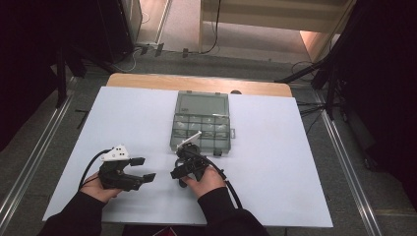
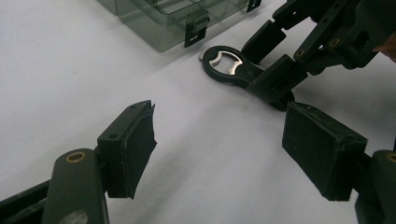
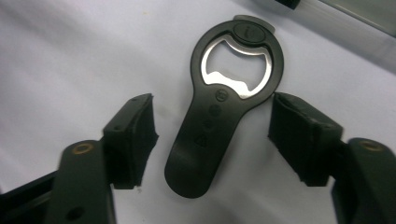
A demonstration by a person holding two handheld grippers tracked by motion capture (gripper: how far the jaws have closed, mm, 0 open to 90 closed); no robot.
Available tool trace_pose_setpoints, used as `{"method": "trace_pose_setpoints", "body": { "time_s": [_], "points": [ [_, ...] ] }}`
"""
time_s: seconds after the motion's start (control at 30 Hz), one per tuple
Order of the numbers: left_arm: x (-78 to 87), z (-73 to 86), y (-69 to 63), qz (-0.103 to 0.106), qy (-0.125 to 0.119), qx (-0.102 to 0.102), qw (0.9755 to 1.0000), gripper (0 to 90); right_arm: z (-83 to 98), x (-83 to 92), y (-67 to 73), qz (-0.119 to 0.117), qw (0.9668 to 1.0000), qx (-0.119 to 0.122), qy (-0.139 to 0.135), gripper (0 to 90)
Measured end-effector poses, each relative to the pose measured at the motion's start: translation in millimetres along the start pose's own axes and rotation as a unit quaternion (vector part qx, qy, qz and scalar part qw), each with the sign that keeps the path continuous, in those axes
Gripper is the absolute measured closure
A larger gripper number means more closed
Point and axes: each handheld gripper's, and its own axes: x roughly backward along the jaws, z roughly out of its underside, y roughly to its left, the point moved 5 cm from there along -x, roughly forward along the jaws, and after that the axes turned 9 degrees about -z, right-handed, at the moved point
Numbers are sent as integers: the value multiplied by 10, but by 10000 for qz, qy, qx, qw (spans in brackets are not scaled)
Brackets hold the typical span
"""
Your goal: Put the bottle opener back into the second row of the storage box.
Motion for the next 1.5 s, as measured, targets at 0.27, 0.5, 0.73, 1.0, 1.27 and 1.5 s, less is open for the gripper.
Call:
{"method": "trace_pose_setpoints", "body": {
  "time_s": [0.27, 0.5, 0.73, 1.0, 1.27, 1.5],
  "points": [
    [-8, -1, -4, 4, 7, -8, 10000, 253, -34, -22, 28, 356, 9991, -36, 234, 430],
    [-12, -3, -4, 2, 13, -22, 10000, 252, -47, -14, 6, 452, 9985, -41, 306, 514],
    [-11, -5, -2, -1, -1, -8, 10000, 253, -62, 16, -52, 480, 9979, 22, 424, 654],
    [-5, -5, 0, 6, -7, -6, 10000, 253, -66, 34, -87, 287, 9984, 154, 460, 663],
    [0, -4, 5, -13, -3, -10, 10000, 253, -64, 58, -103, 136, 9986, 263, 448, 668],
    [2, -5, 5, -19, -13, 4, 10000, 253, -66, 90, -97, 50, 9985, 434, 333, 671]
  ]
}}
